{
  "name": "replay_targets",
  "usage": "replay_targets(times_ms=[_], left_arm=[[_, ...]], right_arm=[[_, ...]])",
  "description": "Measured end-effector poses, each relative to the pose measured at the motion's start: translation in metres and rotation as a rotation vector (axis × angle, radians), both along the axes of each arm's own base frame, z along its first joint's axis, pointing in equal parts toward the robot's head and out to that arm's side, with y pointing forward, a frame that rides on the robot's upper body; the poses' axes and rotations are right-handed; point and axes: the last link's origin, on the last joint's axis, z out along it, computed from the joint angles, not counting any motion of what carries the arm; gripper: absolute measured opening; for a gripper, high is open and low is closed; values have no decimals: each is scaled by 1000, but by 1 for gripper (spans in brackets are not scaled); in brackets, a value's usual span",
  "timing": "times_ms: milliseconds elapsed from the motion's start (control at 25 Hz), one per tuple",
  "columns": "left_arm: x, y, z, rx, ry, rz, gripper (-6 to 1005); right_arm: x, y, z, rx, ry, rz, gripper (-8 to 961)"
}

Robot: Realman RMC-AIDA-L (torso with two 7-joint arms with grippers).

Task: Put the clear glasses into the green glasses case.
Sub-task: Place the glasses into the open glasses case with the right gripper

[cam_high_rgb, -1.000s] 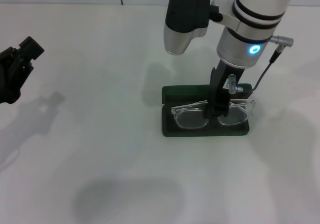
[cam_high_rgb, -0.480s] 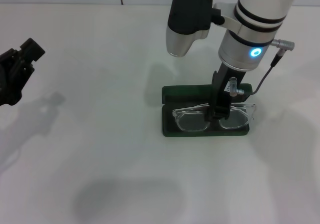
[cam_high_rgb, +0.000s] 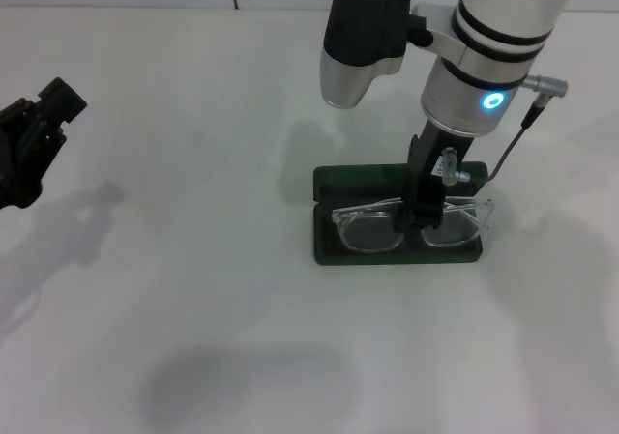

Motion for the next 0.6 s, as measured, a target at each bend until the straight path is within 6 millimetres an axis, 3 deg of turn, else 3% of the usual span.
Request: replay_targets(times_ms=[600], left_arm=[[0, 0, -3, 0, -3, -1, 98]], right_arm=[[0, 1, 0, 7, 2, 3, 94]])
